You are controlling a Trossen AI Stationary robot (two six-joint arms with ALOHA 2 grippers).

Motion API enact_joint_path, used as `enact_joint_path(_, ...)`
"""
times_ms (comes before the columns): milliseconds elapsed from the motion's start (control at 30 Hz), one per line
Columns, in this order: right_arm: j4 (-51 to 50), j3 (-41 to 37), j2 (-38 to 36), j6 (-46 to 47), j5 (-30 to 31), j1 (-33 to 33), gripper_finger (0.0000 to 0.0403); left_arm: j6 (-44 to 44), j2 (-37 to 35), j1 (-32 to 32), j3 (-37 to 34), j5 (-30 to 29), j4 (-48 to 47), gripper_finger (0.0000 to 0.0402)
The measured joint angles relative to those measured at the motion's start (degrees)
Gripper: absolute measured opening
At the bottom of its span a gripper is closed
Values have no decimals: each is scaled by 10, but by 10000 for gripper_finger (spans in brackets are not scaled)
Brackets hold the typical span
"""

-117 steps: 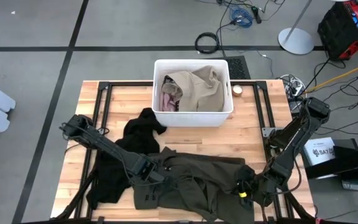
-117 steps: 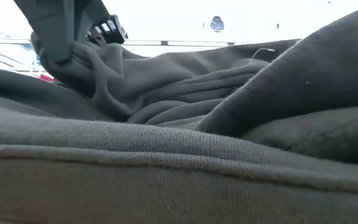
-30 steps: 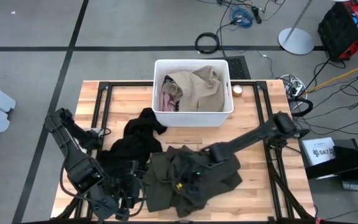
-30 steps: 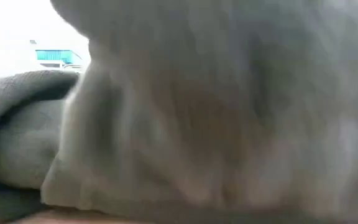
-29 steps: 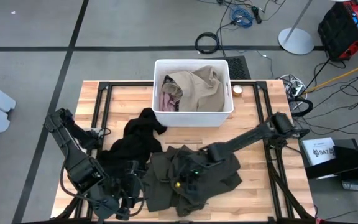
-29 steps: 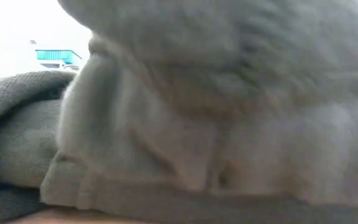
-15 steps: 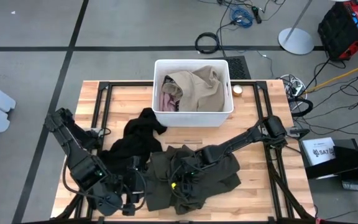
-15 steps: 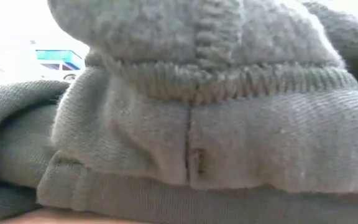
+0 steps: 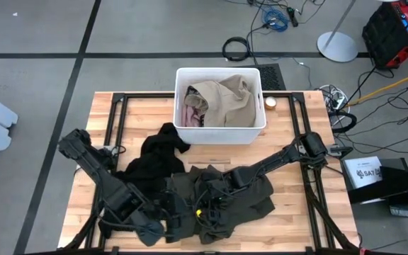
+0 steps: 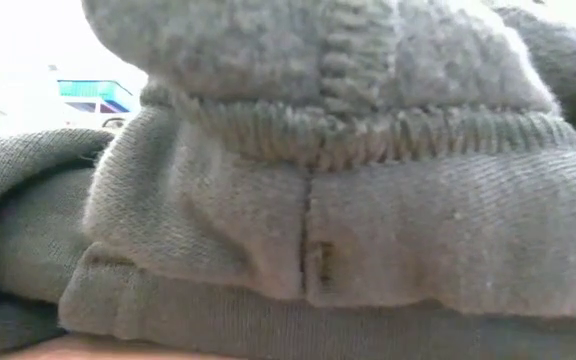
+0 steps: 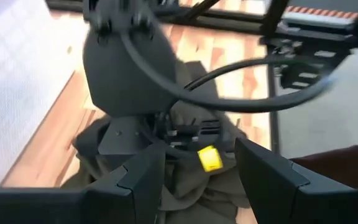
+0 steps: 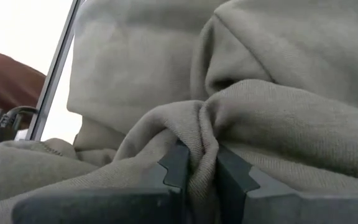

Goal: Sort clothes
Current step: Put the gray hoodie into the white bin

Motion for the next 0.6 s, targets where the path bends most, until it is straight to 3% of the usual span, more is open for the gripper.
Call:
enact_joint_path(267, 2, 0, 0, -19, -1, 3, 43, -16, 53, 4, 0, 38, -18, 203)
enact_joint_path(433, 7, -1, 0, -39, -2, 3, 43, -150, 71, 2, 0, 16, -97, 203)
enact_joint_path(600, 12, -1, 0, -48, -2, 3, 43, -151, 76, 2, -46, 55, -88, 203)
